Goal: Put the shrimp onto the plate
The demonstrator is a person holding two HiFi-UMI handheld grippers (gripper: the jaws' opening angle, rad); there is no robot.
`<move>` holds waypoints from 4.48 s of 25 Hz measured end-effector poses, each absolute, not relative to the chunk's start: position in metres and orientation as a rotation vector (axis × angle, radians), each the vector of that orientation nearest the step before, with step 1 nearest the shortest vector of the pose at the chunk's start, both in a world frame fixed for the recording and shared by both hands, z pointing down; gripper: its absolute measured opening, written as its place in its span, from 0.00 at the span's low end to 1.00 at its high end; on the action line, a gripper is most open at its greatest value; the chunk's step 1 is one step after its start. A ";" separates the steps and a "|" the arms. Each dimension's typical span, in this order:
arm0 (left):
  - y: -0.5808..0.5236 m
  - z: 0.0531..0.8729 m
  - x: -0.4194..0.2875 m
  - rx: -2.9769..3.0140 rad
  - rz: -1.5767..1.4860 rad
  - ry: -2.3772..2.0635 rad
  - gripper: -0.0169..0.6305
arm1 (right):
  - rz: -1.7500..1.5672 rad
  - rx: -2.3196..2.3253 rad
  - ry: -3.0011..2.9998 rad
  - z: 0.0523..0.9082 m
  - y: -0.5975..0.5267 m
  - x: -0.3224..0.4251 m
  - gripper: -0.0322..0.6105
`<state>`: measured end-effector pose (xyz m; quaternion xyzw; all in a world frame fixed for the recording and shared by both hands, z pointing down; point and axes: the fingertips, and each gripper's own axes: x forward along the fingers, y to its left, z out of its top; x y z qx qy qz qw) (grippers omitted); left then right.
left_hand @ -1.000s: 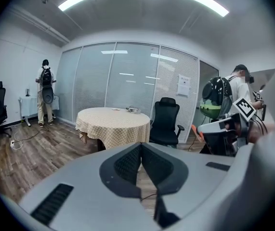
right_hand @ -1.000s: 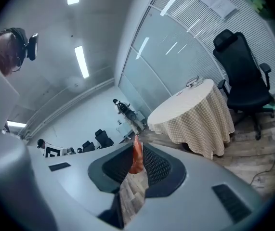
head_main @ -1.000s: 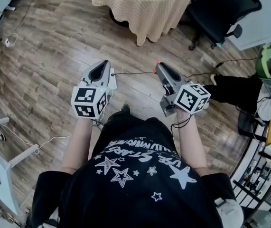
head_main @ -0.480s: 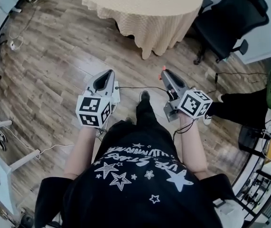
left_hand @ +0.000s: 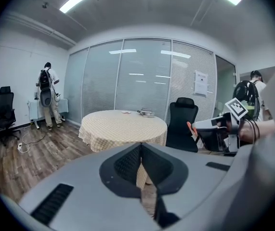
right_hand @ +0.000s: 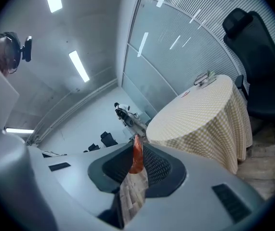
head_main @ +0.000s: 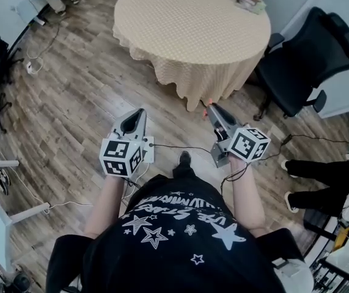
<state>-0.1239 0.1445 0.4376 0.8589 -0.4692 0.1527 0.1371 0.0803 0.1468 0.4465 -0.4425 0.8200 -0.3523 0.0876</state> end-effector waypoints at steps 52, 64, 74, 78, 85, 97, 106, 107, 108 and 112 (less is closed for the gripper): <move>-0.283 0.438 -0.149 2.511 0.406 -1.407 0.04 | -1.049 -1.451 2.385 0.449 -0.252 0.106 0.16; -0.404 0.439 -0.152 2.602 0.413 -1.197 0.04 | -1.095 -1.592 2.284 0.444 -0.354 0.085 0.16; -0.429 0.432 -0.141 2.634 0.378 -1.143 0.04 | -1.111 -1.646 2.261 0.449 -0.369 0.086 0.16; -0.434 0.428 -0.136 2.635 0.371 -1.165 0.04 | -1.089 -1.615 2.271 0.446 -0.380 0.088 0.16; -0.448 0.420 -0.116 2.653 0.379 -1.195 0.04 | -1.069 -1.570 2.274 0.447 -0.400 0.100 0.16; -0.471 0.387 -0.078 2.617 0.394 -1.266 0.04 | -1.061 -1.453 2.291 0.440 -0.430 0.139 0.16; -0.521 0.376 -0.064 2.676 0.361 -1.177 0.04 | -1.015 -1.518 2.291 0.437 -0.477 0.136 0.16; -0.531 0.374 -0.062 2.685 0.347 -1.162 0.04 | -0.999 -1.540 2.297 0.436 -0.486 0.138 0.16; -0.542 0.372 -0.061 2.694 0.338 -1.146 0.04 | -0.987 -1.561 2.296 0.434 -0.495 0.140 0.16; -0.585 0.374 -0.061 2.727 0.345 -1.071 0.04 | -0.960 -1.604 2.264 0.425 -0.532 0.144 0.16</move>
